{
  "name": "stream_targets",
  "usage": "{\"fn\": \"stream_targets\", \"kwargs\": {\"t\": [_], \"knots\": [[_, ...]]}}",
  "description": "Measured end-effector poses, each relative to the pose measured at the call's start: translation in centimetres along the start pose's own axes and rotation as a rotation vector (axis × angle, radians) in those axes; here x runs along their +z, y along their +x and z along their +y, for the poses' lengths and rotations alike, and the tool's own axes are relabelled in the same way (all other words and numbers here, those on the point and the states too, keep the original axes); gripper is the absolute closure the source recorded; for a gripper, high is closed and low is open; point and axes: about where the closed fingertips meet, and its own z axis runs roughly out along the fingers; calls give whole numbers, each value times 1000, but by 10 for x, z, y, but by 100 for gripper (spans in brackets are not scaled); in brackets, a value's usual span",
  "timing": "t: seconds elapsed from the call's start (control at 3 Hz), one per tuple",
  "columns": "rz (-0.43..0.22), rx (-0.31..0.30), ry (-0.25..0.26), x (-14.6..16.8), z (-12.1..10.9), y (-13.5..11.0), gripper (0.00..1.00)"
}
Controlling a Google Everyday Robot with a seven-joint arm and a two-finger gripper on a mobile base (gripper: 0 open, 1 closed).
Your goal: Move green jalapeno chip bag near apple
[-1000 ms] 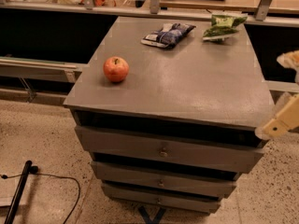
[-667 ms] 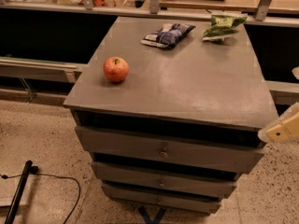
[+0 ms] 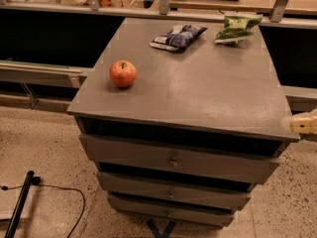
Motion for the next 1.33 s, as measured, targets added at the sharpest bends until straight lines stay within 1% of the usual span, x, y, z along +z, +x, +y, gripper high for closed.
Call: {"fn": "stream_targets", "kwargs": {"t": [0.33,0.67,1.0,1.33], "knots": [[-43,27,18,-2,-3,-10,0],[-43,27,18,-2,-3,-10,0],[-83,52,90,33,-24,4,0],[-120,82,141,78,-49,13,0]]}}
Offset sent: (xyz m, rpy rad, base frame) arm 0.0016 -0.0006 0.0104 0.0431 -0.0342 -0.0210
